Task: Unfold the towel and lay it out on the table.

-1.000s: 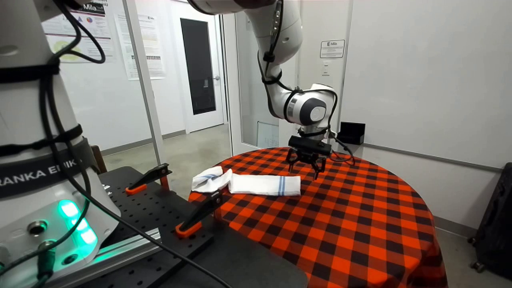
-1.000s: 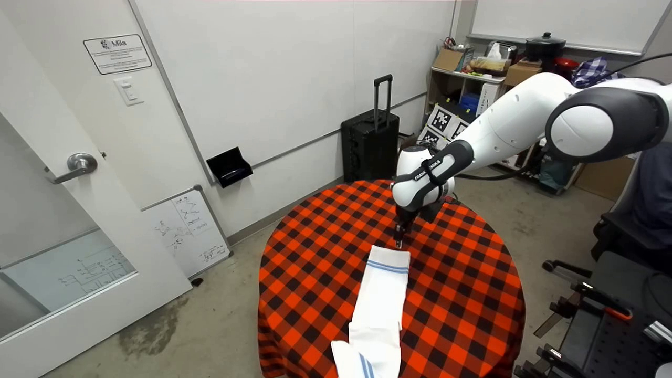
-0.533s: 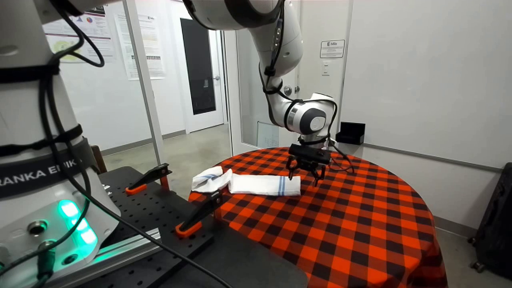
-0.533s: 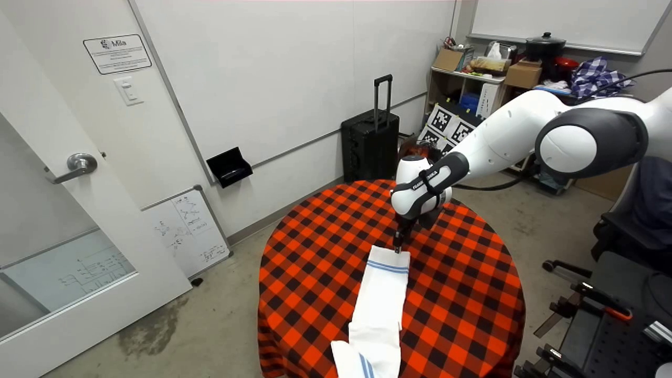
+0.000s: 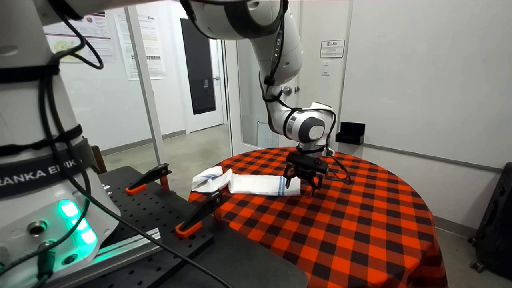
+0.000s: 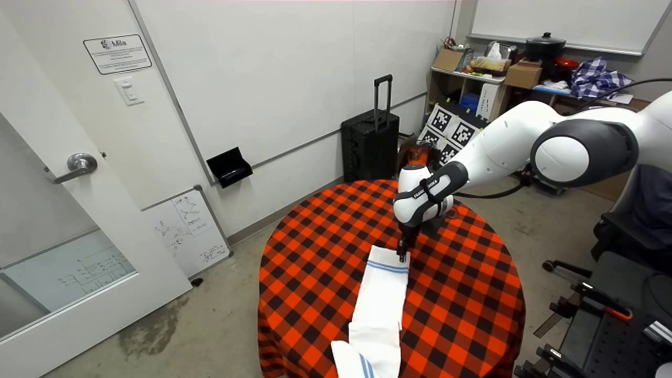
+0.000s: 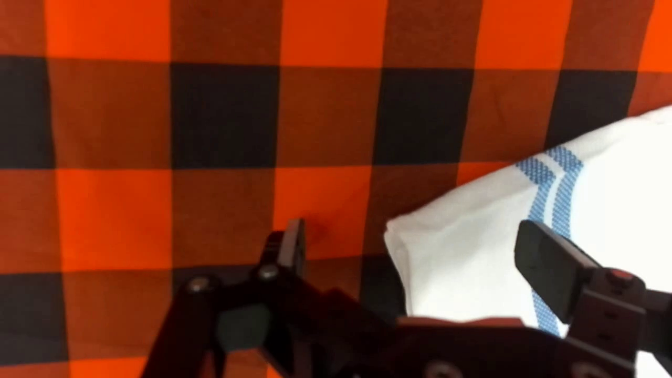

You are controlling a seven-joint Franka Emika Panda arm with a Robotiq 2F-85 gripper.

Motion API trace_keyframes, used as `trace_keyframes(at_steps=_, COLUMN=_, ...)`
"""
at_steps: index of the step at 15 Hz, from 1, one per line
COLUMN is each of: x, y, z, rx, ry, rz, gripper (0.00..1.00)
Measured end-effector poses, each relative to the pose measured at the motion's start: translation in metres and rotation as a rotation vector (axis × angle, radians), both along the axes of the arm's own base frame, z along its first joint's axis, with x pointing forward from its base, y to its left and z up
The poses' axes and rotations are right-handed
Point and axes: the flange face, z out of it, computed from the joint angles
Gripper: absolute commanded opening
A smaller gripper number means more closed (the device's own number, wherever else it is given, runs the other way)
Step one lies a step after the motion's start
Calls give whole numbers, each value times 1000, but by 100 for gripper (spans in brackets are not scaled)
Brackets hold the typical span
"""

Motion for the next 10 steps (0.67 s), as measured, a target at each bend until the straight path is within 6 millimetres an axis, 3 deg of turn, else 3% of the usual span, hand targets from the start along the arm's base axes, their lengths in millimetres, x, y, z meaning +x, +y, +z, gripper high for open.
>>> trace_keyframes(at_steps=3, x=-6, y=1, z=-6, rx=4, ry=30, rz=-12, gripper=50)
trace_keyframes(at_steps=10, x=1, y=1, z=2, rx=8, ry=33, rz=-21, gripper=0)
